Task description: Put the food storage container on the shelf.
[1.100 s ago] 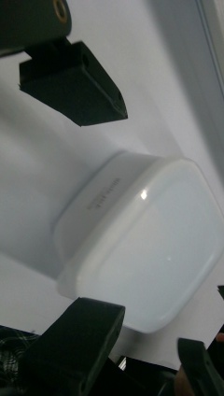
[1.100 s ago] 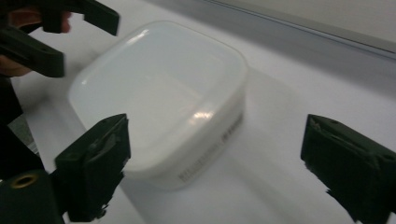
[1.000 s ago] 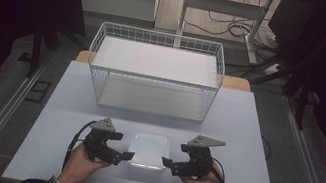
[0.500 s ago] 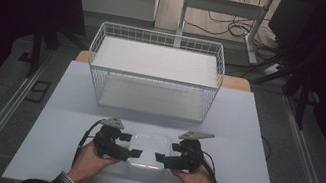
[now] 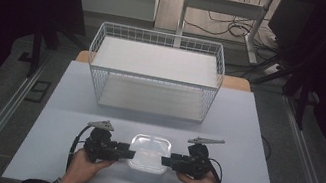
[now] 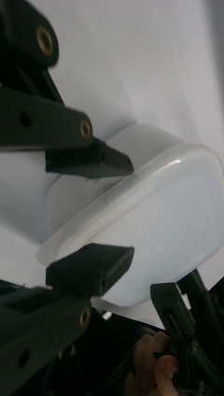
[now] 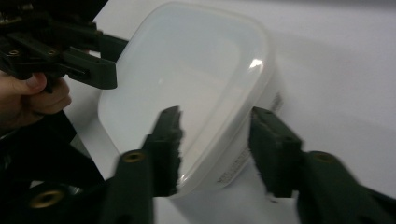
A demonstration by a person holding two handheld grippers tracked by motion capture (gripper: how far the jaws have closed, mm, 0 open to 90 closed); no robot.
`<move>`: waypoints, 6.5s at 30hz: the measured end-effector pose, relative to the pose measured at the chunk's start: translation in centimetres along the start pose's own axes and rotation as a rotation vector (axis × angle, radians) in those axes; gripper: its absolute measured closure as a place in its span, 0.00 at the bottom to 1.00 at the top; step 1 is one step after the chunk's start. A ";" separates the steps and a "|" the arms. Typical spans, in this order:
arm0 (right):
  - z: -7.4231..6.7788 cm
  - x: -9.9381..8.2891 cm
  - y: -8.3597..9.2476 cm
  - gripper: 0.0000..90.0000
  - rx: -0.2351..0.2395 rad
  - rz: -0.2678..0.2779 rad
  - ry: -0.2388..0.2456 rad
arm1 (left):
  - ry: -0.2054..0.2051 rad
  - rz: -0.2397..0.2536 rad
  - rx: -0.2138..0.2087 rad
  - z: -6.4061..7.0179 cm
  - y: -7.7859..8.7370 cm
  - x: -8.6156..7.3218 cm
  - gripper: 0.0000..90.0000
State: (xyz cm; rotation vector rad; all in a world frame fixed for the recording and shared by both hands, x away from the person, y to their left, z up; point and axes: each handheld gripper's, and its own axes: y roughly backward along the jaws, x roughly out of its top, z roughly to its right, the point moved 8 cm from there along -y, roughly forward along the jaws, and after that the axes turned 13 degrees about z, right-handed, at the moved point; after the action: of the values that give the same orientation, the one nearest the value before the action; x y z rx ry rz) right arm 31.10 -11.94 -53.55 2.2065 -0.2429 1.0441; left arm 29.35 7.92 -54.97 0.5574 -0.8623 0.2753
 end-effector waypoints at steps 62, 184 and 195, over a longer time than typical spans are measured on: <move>-3.6 23.5 3.1 0.88 -0.026 0.367 0.207 | -0.158 0.283 0.163 1.6 4.6 23.6 0.88; -1.7 18.8 0.1 0.01 -0.070 0.275 0.449 | -0.365 0.209 0.148 0.0 1.7 17.2 0.03; -1.6 16.5 0.6 0.00 -0.069 0.271 0.462 | -0.363 0.209 0.153 0.0 2.2 14.7 0.03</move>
State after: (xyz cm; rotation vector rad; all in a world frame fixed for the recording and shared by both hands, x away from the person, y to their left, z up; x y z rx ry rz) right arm 40.77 -9.46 -40.32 1.8398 -0.3666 1.6316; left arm 37.55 9.86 -42.75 0.6721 -1.2622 0.4408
